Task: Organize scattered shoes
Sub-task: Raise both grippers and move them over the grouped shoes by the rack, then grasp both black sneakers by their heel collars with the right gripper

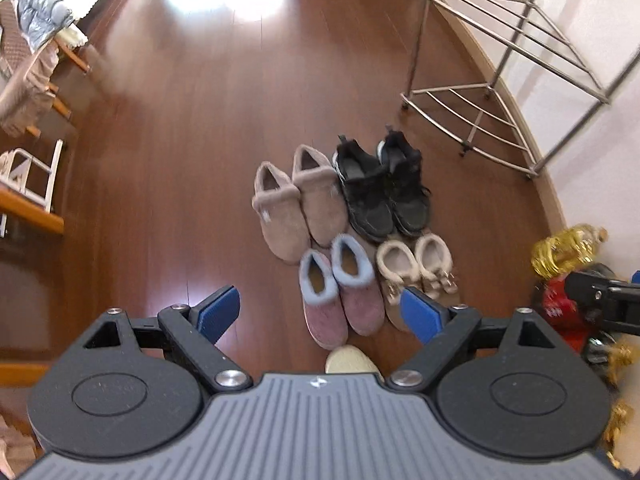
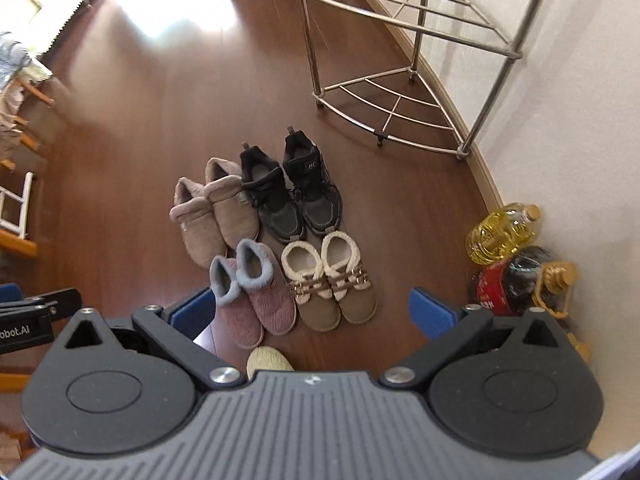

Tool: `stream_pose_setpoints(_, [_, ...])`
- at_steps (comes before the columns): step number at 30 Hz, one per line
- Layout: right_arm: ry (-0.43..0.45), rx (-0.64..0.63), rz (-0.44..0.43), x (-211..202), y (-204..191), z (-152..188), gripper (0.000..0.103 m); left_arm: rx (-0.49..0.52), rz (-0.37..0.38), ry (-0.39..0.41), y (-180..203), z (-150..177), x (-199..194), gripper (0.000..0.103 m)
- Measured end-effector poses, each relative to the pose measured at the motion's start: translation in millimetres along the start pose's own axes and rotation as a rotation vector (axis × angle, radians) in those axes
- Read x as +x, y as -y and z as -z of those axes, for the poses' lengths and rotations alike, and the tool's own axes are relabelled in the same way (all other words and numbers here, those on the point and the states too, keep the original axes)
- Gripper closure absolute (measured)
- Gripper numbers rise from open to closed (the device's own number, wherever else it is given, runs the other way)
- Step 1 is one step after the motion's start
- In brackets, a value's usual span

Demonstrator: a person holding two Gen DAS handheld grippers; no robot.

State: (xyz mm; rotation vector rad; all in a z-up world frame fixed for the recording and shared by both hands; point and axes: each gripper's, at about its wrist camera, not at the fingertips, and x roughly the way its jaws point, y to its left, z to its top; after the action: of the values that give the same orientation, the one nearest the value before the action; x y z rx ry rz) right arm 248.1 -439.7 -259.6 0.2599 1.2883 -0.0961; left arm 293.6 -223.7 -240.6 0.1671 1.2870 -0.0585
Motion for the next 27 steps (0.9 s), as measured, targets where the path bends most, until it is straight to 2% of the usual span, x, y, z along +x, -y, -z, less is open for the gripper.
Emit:
stream_pose_setpoints(6, [0.007,-0.092,-0.005,63.7,-13.8,-58.0,0.001,-0.005,-0.013,0.008,5.2,-37.3,58.8,0.014])
stream_pose_setpoints(17, [-0.072,-0.253,-0.088,227.7,20.3,-161.3,0.001,-0.105,-0.07,-0.049,64.2,-84.2,203.9,0.014])
stream_pose_setpoints(21, [-0.09,-0.31,-0.11,289.2,26.5,-193.7,0.003,-0.121,-0.093,-0.044,81.0,-85.0,248.5,0.013])
stream_pose_setpoints(23, [-0.083,-0.324,-0.121,330.4,4.2,-211.1,0.003,-0.123,-0.094,-0.045,84.5,-81.7,270.2,0.013])
stream_pose_setpoints(27, [-0.088,-0.35,-0.16,401.3,-26.4,-218.0,0.003,-0.081,-0.113,-0.042,77.5,-67.4,310.5,0.013])
